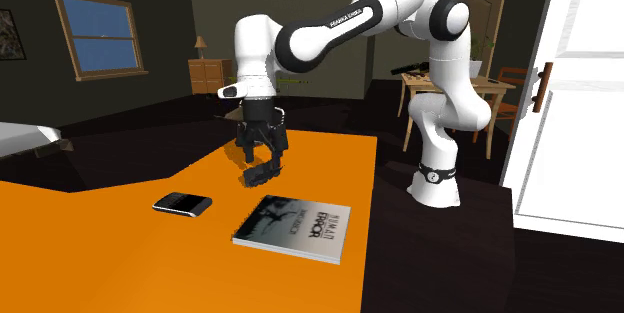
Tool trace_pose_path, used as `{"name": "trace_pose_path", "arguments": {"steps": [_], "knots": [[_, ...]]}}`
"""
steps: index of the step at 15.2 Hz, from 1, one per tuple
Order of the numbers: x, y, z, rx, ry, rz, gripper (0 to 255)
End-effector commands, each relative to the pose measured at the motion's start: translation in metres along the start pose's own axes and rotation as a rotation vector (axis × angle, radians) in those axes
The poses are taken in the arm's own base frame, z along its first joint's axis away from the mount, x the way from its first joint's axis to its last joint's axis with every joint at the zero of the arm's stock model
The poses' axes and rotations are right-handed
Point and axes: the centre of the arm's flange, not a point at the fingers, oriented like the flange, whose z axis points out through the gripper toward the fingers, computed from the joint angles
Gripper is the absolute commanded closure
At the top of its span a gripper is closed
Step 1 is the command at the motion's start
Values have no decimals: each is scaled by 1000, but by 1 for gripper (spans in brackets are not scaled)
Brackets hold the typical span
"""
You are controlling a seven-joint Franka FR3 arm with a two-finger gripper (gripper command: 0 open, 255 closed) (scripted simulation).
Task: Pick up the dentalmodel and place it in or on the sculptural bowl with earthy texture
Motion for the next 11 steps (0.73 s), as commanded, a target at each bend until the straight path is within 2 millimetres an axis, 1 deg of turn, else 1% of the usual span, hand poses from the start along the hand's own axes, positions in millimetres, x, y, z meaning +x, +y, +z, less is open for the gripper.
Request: {"name": "trace_pose_path", "arguments": {"steps": [1,6,11], "knots": [[3,1,11,1,1,1,0],[3,1,36,1,1,1,0],[3,1,36,1,1,1,0]]}}
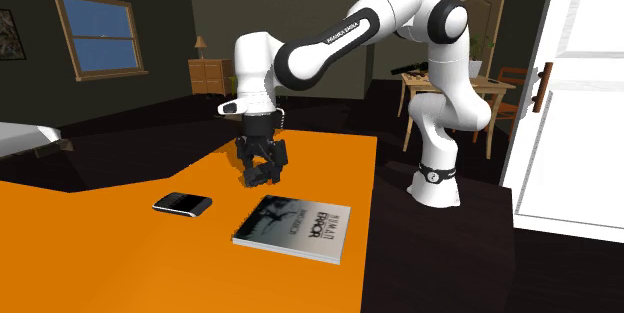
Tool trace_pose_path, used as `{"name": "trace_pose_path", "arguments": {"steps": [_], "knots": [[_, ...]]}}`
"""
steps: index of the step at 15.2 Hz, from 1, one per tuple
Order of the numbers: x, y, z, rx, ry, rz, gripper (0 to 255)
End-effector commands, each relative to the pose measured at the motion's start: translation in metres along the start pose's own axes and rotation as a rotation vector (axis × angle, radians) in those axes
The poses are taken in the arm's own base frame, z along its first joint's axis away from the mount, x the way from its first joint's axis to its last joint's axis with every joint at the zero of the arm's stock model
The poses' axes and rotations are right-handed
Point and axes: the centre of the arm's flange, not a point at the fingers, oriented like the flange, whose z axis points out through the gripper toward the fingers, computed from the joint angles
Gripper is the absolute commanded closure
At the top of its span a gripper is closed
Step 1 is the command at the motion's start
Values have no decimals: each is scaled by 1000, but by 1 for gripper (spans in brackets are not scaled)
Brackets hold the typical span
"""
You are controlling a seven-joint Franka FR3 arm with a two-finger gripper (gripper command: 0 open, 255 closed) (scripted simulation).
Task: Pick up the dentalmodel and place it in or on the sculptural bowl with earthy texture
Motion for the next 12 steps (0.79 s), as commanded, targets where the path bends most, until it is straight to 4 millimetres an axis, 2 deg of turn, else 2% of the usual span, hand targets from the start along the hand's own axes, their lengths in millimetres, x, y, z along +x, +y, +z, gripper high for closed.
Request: {"name": "trace_pose_path", "arguments": {"steps": [1,3,4,12], "knots": [[0,0,0,0,0,0,0],[0,0,0,0,0,0,0],[0,0,0,0,0,0,255],[0,0,0,0,0,0,255]]}}
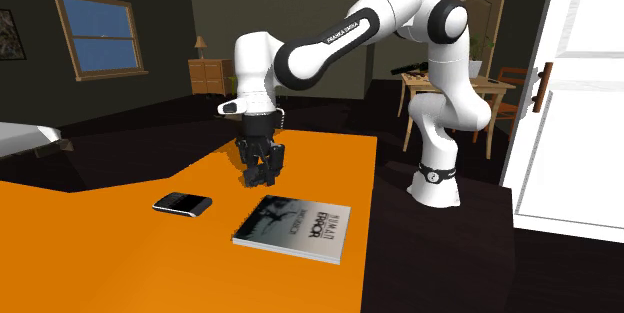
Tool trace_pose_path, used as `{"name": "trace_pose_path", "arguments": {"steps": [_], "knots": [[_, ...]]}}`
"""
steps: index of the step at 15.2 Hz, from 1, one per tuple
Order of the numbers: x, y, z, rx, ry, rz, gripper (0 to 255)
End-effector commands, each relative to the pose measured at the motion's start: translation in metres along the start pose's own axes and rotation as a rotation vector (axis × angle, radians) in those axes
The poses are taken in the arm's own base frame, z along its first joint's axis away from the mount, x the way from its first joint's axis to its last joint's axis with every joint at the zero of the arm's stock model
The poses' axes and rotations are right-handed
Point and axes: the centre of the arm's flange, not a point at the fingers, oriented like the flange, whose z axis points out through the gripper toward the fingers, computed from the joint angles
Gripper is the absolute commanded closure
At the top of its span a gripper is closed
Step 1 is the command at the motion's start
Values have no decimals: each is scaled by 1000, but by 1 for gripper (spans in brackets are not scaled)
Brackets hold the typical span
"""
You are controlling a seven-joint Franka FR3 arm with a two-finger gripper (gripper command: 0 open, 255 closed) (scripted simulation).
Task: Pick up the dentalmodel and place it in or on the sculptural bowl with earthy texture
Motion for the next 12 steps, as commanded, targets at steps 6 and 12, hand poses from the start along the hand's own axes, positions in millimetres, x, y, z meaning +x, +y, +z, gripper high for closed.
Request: {"name": "trace_pose_path", "arguments": {"steps": [6,12], "knots": [[3,-3,-26,0,-1,0,255],[6,-6,-57,0,-1,0,255]]}}
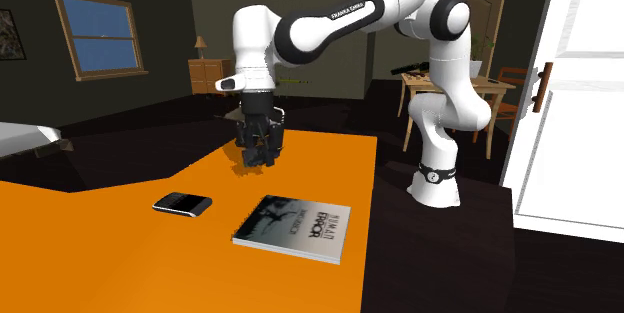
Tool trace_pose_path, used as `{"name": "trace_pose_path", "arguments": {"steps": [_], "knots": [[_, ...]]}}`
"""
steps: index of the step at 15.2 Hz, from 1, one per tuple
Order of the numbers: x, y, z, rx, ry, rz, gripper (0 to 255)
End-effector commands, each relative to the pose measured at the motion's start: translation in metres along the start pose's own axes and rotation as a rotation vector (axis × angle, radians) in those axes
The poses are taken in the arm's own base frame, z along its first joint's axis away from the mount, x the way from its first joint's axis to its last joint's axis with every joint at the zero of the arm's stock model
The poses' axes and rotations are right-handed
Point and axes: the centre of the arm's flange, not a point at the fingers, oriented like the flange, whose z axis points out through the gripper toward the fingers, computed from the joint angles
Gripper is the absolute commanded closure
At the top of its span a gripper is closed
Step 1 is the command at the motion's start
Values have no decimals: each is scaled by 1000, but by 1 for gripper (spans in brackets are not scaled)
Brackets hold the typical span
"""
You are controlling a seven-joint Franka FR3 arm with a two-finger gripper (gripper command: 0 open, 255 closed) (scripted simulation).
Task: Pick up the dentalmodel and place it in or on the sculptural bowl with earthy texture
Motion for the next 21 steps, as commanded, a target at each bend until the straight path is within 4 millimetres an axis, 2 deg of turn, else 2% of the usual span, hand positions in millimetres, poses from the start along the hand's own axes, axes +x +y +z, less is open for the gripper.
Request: {"name": "trace_pose_path", "arguments": {"steps": [1,21], "knots": [[1,0,-11,0,0,0,255],[11,-12,-115,0,0,0,255]]}}
